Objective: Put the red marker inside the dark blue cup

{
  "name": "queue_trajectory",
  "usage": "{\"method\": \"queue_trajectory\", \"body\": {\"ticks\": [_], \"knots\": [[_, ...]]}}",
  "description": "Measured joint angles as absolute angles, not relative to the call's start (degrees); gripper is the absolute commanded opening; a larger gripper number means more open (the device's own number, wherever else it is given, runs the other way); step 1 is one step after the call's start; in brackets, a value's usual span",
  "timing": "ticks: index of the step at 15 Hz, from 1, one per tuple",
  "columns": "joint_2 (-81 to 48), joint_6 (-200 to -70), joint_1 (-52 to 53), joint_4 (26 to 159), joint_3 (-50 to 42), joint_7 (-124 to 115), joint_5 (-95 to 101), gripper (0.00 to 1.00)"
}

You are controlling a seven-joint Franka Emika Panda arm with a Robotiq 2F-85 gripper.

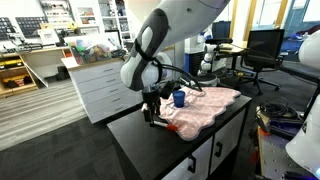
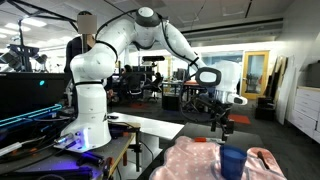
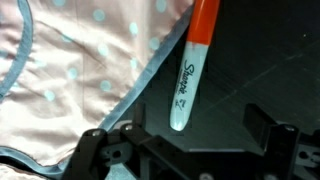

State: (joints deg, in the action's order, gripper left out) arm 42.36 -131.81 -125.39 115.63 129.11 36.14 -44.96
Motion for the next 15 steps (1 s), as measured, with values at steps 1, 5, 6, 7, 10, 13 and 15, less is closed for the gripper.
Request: {"method": "queue_trajectory", "body": {"ticks": [1, 5, 6, 7, 10, 13, 15], "knots": [[42.9, -131.8, -125.7, 115.2, 129.3, 36.1, -45.0, 1.00], [44.5, -131.8, -126.8, 114.1, 130.3, 36.1, -45.0, 1.00], [44.9, -131.8, -127.0, 113.9, 130.4, 36.1, -45.0, 1.00], [45.2, -131.8, -127.1, 113.8, 130.4, 36.1, -45.0, 0.75], [45.7, -131.8, -127.5, 113.8, 130.6, 36.1, -45.3, 0.60], [45.7, -131.8, -127.7, 113.8, 130.7, 36.1, -45.9, 0.41], [45.7, -131.8, -127.8, 113.7, 130.4, 36.1, -46.1, 0.28]]}}
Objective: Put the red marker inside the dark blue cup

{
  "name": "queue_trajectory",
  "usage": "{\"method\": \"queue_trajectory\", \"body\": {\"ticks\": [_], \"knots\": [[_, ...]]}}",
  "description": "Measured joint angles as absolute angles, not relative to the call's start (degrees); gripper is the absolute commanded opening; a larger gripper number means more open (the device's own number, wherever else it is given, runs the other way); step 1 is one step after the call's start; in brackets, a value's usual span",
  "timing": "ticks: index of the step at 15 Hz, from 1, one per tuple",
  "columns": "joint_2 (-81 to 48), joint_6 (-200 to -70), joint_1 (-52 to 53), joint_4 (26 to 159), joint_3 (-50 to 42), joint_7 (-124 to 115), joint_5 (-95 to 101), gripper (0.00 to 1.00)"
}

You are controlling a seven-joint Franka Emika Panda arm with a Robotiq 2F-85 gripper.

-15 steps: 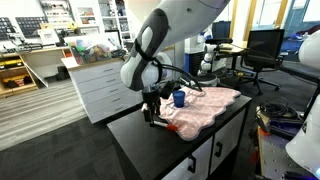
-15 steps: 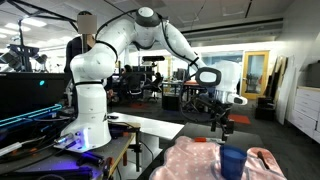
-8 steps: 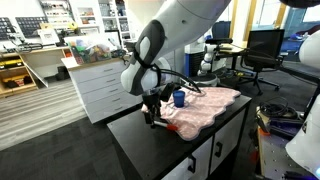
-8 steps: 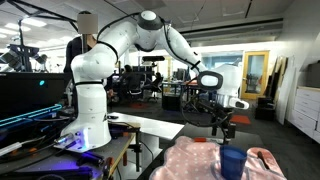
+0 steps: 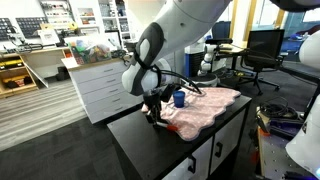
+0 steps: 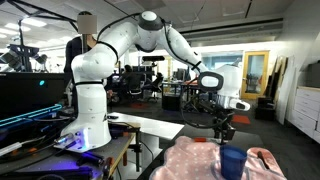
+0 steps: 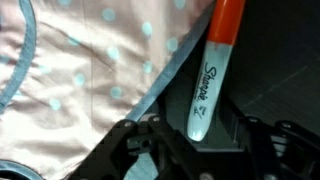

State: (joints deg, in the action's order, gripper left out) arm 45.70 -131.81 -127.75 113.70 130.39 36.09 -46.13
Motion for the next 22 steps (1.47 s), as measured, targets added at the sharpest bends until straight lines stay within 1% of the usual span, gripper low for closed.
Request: {"method": "queue_trajectory", "body": {"ticks": [3, 4, 5, 7, 14, 22], "knots": [[45.7, -131.8, -127.8, 113.7, 129.9, 36.0, -46.6, 0.07], [45.7, -131.8, -127.8, 113.7, 129.9, 36.0, -46.8, 0.03], [45.7, -131.8, -127.8, 113.7, 129.8, 35.9, -47.0, 0.02], [45.7, -131.8, -127.8, 113.7, 129.7, 35.7, -47.2, 0.05], [45.6, -131.3, -127.2, 113.5, 128.6, 31.5, -47.1, 0.05], [45.3, -131.2, -123.3, 112.5, 123.0, 27.0, -46.5, 0.05]]}}
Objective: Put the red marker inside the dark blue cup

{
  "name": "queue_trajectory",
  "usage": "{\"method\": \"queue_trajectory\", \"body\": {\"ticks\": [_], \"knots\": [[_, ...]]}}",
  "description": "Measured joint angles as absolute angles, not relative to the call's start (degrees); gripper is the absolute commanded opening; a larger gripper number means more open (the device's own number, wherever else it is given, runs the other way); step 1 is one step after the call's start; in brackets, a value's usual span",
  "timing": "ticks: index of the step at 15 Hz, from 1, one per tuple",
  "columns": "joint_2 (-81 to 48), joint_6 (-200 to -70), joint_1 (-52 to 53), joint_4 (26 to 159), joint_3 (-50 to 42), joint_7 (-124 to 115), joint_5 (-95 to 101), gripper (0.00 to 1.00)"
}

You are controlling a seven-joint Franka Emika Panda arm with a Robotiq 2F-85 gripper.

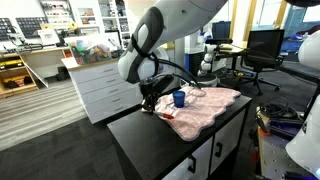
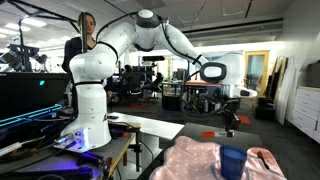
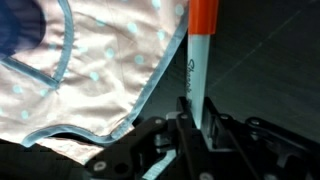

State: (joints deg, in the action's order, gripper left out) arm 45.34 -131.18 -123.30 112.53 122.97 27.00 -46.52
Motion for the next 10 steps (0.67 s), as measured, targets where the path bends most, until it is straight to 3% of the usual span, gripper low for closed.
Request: {"method": "queue_trajectory", "body": {"ticks": [10], "knots": [[44.9, -132.7, -120.8, 112.4, 117.1, 25.9, -46.5, 0.05]]}}
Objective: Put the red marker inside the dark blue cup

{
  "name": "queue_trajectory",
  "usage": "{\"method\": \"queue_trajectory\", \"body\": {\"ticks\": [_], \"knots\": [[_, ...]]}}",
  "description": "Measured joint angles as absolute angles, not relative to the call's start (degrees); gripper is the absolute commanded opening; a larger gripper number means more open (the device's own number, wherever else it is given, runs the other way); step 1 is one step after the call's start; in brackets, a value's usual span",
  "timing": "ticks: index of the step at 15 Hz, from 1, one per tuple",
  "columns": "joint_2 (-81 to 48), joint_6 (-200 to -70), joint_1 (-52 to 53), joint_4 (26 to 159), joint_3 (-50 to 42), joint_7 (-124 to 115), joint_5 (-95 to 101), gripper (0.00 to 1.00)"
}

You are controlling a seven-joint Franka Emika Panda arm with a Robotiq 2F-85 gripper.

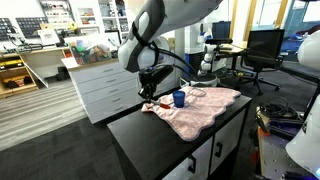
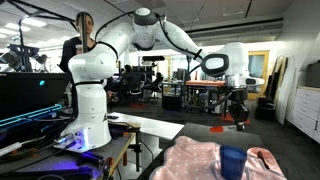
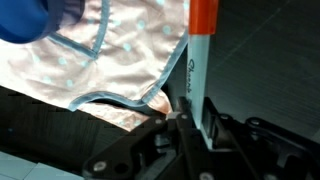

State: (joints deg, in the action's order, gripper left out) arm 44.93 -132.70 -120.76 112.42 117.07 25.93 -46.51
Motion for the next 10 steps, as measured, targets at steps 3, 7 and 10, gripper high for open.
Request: {"method": "queue_trajectory", "body": {"ticks": [3, 7, 10], "knots": [[44.3, -134.9, -120.4, 112.5, 115.5, 25.8, -46.5, 0.05], [42.5, -139.6, -119.9, 112.9, 114.1, 25.8, -46.5, 0.05], [40.7, -144.1, -119.4, 114.0, 113.5, 25.8, -46.5, 0.05]]}}
